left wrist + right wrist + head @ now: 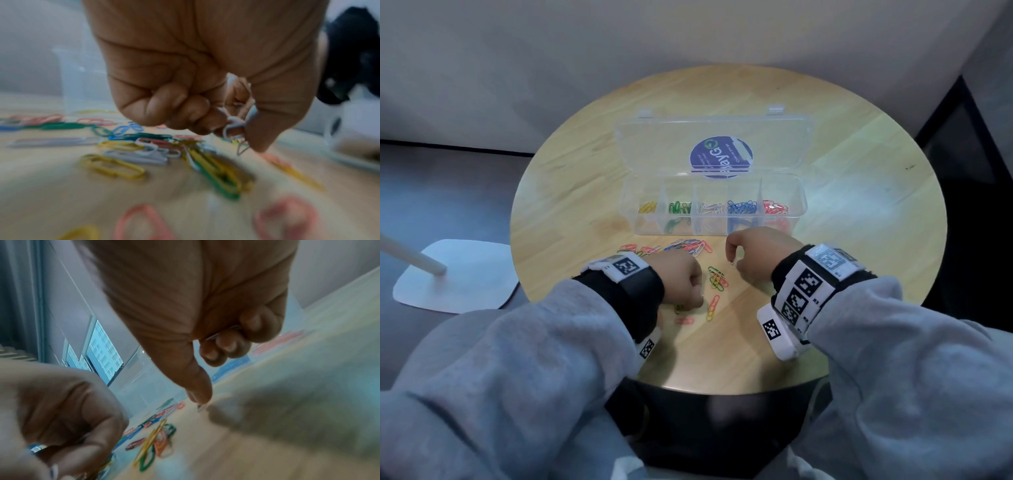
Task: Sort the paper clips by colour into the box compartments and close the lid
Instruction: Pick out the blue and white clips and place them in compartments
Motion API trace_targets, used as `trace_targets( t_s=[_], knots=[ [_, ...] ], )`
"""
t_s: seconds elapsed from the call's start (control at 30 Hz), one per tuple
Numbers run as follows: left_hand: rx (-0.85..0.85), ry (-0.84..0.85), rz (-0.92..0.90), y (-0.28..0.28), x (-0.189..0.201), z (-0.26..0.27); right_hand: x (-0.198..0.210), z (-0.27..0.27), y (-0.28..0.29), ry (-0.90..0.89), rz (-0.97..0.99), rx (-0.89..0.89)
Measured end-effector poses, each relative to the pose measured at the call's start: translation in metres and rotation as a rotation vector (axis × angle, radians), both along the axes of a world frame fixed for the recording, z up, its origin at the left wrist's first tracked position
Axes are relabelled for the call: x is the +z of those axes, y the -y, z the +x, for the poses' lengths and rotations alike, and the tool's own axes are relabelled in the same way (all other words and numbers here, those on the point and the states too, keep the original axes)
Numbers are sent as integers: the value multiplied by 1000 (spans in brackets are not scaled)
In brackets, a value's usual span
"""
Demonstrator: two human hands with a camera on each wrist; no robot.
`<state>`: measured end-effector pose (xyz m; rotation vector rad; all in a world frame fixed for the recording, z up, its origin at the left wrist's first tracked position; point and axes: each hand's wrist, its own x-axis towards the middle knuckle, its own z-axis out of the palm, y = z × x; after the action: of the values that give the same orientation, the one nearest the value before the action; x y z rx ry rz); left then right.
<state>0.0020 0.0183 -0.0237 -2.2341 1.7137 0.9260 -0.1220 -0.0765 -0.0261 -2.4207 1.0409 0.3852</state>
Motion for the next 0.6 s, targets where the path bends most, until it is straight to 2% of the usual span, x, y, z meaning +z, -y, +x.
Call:
trace_targets(
  t_s=[0.07,0.23,0.3,0.43,0.6],
  knots=[
    [145,-130,-44,0,4,12,-1,0,0,-14,-7,12],
    [571,-658,-141,4,22,26,-2,-2,0,-43,7,9],
    [717,-814,-178,5,25,28,-1,-2,-1,-43,-1,-11],
    [830,-1107,-189,0,27,28,-3,4,1,-97,-22,-38],
    [854,-1224,-209,-1,29,31,-9,10,3,-147,-8,-59]
  ],
)
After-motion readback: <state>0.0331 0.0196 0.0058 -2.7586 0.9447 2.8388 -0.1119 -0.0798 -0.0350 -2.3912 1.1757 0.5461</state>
